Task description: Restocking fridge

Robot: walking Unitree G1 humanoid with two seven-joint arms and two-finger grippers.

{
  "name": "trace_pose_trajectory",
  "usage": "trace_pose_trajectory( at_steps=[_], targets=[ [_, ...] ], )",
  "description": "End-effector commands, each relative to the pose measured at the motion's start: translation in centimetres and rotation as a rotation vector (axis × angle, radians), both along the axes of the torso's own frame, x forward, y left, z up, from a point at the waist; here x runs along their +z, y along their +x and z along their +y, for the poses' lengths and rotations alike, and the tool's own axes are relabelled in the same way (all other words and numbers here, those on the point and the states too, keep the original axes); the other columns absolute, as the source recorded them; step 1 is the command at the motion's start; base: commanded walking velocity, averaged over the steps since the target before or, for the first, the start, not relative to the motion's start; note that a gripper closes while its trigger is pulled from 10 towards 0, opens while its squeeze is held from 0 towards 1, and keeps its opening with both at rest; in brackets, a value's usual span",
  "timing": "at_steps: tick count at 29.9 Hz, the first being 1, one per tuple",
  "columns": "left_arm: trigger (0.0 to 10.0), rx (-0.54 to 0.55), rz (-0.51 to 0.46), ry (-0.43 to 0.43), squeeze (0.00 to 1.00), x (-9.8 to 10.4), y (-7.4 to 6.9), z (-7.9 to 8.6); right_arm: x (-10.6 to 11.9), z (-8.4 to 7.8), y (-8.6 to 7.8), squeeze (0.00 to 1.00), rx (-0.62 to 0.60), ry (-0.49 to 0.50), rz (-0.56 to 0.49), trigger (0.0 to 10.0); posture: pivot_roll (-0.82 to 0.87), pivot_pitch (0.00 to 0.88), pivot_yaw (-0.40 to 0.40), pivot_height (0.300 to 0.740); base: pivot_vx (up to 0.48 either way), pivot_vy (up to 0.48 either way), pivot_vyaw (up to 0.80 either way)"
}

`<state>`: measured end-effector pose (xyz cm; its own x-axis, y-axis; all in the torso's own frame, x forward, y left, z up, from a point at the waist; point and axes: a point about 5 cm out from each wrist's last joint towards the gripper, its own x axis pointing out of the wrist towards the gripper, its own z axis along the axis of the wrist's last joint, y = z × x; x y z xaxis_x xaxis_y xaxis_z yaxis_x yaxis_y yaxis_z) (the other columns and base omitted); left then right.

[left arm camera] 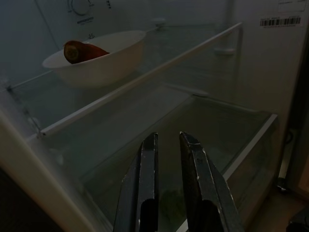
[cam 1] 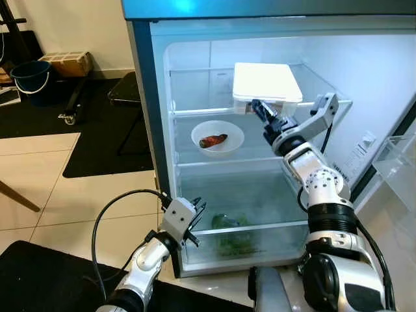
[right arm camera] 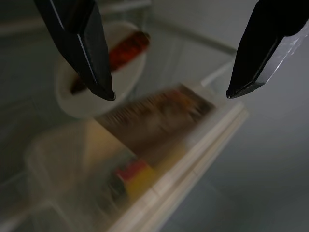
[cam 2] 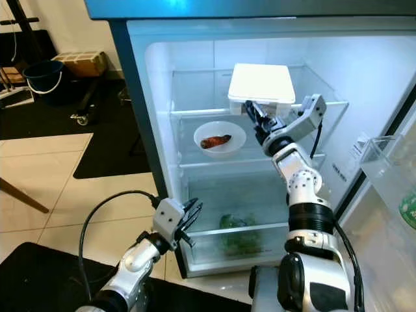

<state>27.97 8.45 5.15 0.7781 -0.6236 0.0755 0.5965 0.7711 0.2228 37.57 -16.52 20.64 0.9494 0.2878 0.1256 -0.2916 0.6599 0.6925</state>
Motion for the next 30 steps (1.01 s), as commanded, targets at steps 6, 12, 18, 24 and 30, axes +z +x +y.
trace_pose_trajectory(
  at_steps=[6, 12, 18, 24, 30],
  targets=[
    [10.0, -0.008, -0.009, -0.008, 0.0, 0.0, -0.2, -0.2, -0.2, -0.5, -0.5, 0.28, 0.018, -0.064, -0.014, 10.0, -0.09, 0.0, -0.013, 0.431, 0.0, 0.0, 0.0],
    [10.0, -0.009, -0.011, -0.006, 0.0, 0.0, -0.2, -0.2, 0.2, -0.2, -1.1, 0.26, 0.072, -0.247, -0.103, 10.0, -0.09, 0.0, -0.013, 0.431, 0.0, 0.0, 0.0],
    [10.0, -0.006, -0.011, -0.005, 0.0, 0.0, -0.2, -0.1, 0.8, 1.3, -3.4, 0.0, 0.297, -0.411, -0.248, 10.0, -0.08, 0.0, -0.013, 0.431, 0.0, 0.0, 0.0],
    [10.0, -0.008, -0.011, -0.004, 0.0, 0.0, -0.3, 0.0, 1.4, 1.4, -3.9, 0.0, 0.321, -0.411, -0.3, 0.0, -0.08, 0.0, -0.01, 0.431, 0.0, 0.0, 0.0],
    [10.0, -0.01, -0.01, -0.002, 0.0, 0.0, -0.3, 0.0, 1.6, 1.3, -3.2, 0.0, 0.232, -0.411, -0.295, 0.0, -0.08, 0.0, -0.01, 0.431, 0.0, 0.0, 0.0]
  ],
)
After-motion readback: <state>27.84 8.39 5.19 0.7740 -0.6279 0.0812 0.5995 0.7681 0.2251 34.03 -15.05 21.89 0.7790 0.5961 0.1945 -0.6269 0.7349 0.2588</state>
